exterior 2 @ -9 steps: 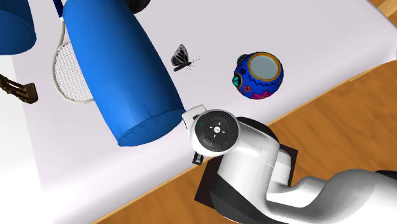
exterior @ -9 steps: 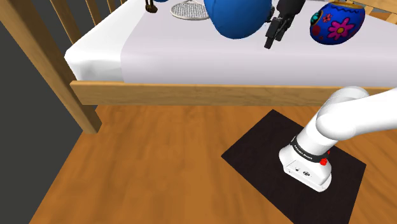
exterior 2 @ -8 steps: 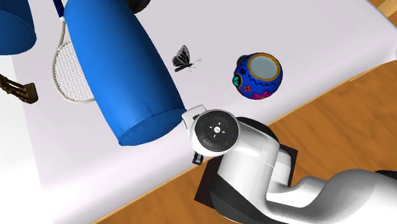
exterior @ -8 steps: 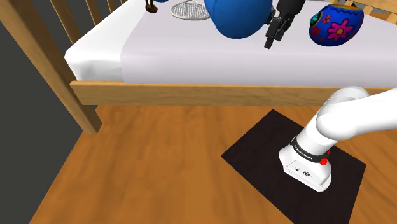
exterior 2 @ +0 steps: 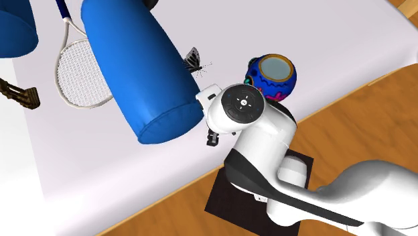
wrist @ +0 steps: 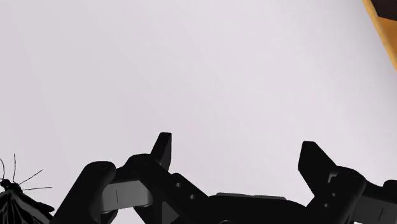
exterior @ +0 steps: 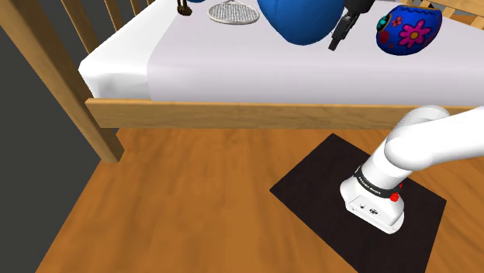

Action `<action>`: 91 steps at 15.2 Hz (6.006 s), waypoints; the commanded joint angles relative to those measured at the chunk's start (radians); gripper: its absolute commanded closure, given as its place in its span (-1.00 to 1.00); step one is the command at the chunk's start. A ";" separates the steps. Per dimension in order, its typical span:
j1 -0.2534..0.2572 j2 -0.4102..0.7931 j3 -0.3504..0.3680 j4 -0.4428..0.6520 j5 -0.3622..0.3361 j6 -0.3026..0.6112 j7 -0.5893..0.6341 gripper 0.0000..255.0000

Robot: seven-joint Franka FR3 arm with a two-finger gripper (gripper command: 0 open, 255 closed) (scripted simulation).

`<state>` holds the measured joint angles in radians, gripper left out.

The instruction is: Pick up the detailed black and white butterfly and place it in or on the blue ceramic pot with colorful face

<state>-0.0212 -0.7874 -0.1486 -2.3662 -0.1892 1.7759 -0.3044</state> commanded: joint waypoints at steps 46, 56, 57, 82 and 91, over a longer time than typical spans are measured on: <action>0.107 0.342 -0.406 0.283 -0.059 0.427 -0.551 1.00; 0.123 0.366 -0.396 0.436 -0.035 0.297 -0.565 1.00; 0.124 0.370 -0.395 0.453 -0.033 0.284 -0.567 1.00; 0.169 0.562 -0.448 0.979 0.084 -0.066 -0.645 1.00; 0.104 0.284 -0.368 0.789 -0.044 -0.124 -0.648 1.00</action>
<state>0.0900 -0.4799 -0.5219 -1.5638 -0.2237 1.6600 -0.9491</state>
